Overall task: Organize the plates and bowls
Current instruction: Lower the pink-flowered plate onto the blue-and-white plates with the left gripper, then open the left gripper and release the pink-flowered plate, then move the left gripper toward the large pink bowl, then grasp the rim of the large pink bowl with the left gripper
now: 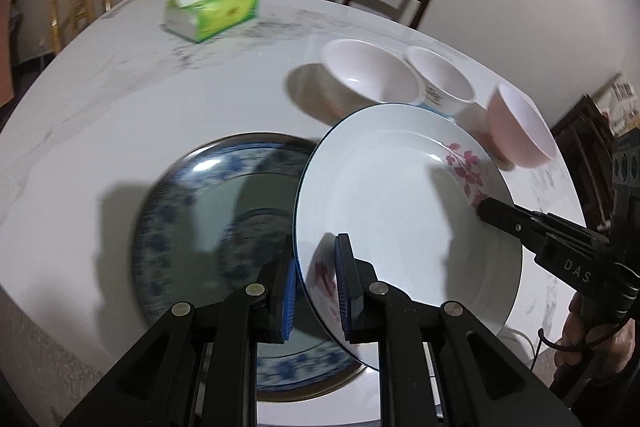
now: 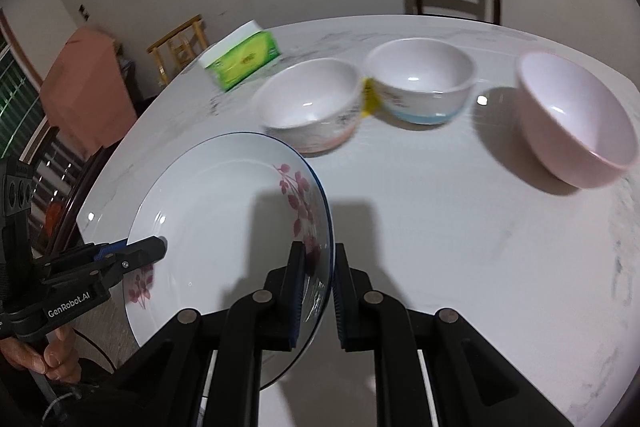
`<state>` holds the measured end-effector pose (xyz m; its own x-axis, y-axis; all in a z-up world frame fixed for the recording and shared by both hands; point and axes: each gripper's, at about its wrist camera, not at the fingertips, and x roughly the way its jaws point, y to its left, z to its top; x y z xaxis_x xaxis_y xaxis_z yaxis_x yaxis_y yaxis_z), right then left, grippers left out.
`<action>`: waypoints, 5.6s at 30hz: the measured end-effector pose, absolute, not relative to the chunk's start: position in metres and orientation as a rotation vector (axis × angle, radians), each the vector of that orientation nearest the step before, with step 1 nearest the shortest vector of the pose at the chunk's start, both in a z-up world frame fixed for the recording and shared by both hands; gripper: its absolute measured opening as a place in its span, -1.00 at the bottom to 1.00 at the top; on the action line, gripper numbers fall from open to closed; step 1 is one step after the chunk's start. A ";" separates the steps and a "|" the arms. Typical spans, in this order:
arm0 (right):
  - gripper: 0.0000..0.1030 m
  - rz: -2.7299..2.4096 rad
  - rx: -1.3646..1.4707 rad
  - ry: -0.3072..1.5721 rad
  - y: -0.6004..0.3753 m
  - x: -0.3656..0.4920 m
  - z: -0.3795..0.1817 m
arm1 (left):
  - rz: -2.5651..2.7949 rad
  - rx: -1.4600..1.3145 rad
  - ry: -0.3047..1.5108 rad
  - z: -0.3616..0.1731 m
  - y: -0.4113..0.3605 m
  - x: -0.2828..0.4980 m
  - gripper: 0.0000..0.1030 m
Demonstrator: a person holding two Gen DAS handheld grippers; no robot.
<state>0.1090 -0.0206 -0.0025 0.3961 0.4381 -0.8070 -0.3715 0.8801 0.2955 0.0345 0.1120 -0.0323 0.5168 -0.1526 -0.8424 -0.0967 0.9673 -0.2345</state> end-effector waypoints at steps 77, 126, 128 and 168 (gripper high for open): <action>-0.41 0.518 -0.018 1.033 0.017 0.099 0.005 | 0.214 -0.088 1.009 -0.021 0.125 0.033 -0.42; -0.34 0.140 0.188 0.943 -0.209 0.122 0.022 | -0.021 0.128 1.014 -0.006 -0.047 0.109 -0.12; -0.34 0.132 0.190 0.940 -0.217 0.128 0.025 | -0.039 0.117 1.017 -0.004 -0.052 0.116 -0.12; -0.27 0.045 0.227 1.106 -0.265 0.267 -0.027 | -0.152 -0.178 1.228 -0.039 -0.132 0.274 -0.19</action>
